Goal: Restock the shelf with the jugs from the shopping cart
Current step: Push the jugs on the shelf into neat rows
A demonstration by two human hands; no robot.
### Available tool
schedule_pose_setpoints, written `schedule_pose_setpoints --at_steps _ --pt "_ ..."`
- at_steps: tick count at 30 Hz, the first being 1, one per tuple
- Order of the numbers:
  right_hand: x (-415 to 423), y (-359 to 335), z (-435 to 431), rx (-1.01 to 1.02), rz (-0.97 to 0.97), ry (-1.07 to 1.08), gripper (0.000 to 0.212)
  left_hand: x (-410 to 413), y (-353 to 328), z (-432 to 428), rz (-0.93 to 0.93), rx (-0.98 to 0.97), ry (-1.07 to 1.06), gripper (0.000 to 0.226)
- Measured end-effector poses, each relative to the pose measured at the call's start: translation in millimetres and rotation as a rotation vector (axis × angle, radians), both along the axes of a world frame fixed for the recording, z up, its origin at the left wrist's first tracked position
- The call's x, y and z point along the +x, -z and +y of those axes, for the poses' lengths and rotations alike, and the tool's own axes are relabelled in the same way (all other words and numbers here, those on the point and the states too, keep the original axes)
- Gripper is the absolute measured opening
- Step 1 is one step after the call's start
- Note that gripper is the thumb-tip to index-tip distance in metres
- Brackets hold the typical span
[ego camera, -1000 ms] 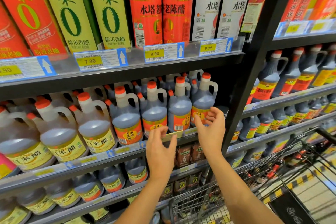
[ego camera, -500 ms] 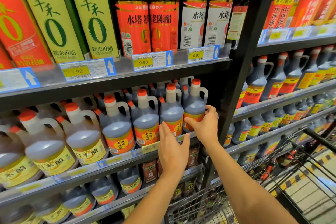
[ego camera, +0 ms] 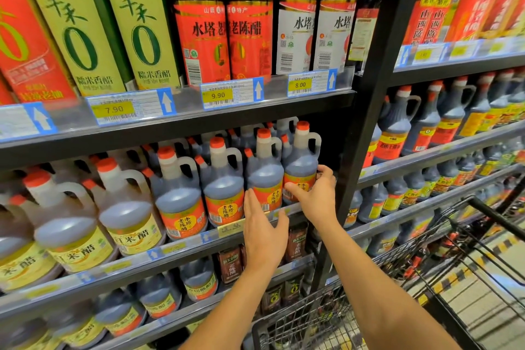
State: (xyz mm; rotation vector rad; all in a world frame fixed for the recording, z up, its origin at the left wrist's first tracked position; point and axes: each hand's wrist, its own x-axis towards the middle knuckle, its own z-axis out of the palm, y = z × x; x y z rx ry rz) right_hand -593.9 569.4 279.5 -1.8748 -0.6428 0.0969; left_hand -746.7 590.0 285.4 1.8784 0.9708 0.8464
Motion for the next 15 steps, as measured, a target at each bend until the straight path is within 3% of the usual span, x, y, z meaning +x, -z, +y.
schedule_pose_setpoints --at_steps 3,10,15 --pt "3 3 2 -0.020 -0.043 0.001 0.077 -2 4 3 0.009 0.023 0.010 0.081" --pt "10 11 1 -0.087 -0.048 -0.073 0.086 -7 7 5 0.029 0.034 0.032 0.076" --pt "8 16 -8 -0.180 -0.130 -0.098 0.076 -22 9 9 0.061 0.171 0.048 0.048"
